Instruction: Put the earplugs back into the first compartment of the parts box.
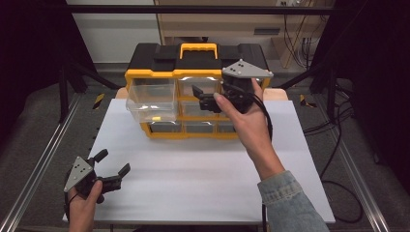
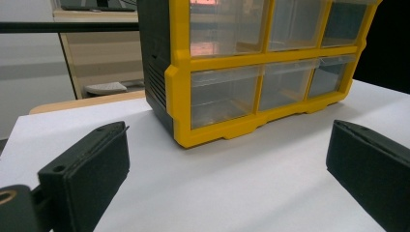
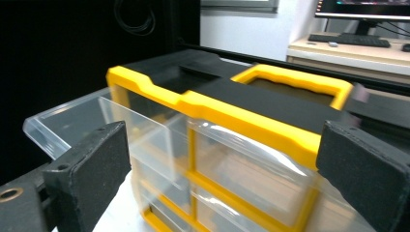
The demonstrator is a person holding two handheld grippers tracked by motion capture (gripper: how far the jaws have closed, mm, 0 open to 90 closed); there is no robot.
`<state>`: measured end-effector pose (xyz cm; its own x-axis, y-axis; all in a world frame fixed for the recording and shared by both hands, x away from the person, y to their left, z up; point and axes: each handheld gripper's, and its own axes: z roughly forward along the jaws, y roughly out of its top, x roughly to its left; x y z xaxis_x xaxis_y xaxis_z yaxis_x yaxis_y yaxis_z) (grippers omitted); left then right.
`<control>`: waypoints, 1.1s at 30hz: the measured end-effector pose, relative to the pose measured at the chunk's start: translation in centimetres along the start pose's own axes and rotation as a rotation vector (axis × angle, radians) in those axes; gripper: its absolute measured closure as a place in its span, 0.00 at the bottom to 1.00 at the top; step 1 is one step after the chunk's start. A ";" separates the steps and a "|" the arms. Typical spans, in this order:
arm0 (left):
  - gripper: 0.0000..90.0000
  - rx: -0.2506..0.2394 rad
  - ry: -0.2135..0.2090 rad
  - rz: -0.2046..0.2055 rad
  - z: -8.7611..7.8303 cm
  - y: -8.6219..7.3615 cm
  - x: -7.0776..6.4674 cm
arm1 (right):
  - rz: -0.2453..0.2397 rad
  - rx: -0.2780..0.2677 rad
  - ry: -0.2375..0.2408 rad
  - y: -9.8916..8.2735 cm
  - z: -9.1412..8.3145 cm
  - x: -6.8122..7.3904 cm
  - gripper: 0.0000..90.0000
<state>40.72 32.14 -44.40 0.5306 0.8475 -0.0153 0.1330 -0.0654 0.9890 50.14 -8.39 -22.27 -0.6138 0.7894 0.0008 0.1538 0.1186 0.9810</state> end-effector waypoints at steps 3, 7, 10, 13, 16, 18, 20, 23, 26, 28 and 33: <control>0.02 0.003 -0.001 0.003 0.0 0.0 0.0 | 0.007 0.007 -0.021 -0.7 -0.8 -1.2 0.05; 0.02 0.000 0.000 -0.001 0.0 0.0 0.0 | 0.017 0.015 -0.053 -2.0 -2.0 -2.7 0.05; 0.02 -0.001 0.002 -0.002 -0.1 0.0 0.0 | 0.031 0.016 -0.076 -3.3 -3.0 -3.6 0.05; 0.02 -0.002 0.001 -0.003 -0.1 0.0 0.0 | 0.045 0.021 -0.082 -4.8 -4.2 -4.6 0.05; 0.02 -0.004 -0.005 -0.009 -0.1 -0.1 0.0 | 0.044 0.027 -0.093 -6.6 -5.5 -5.5 0.05; 0.02 -0.002 -0.003 -0.008 -0.1 -0.1 0.0 | 0.054 0.018 -0.104 -7.9 -6.5 -6.0 0.05; 0.02 0.002 -0.002 -0.009 -0.1 -0.2 0.1 | 0.066 0.006 -0.116 -9.1 -7.4 -6.5 0.05; 0.02 0.000 -0.003 -0.014 -0.2 -0.3 0.1 | 0.083 -0.007 -0.143 -11.4 -8.9 -7.2 0.05; 0.02 -0.006 0.003 -0.019 -0.3 -0.3 0.3 | 0.101 -0.006 -0.168 -14.0 -10.3 -7.7 0.05; 0.02 -0.007 -0.002 -0.023 -0.4 -0.3 0.4 | 0.098 -0.001 -0.189 -16.0 -11.1 -8.0 0.04; 0.02 -0.007 -0.025 -0.031 -0.5 -0.3 0.3 | 0.100 0.001 -0.205 -19.7 -12.5 -8.6 0.04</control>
<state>40.42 32.63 -44.67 0.5473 0.8354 -0.0498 0.1437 -0.0352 0.9890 42.68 -25.03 -39.16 -0.4254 0.9031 0.0588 0.2070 0.0339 0.9777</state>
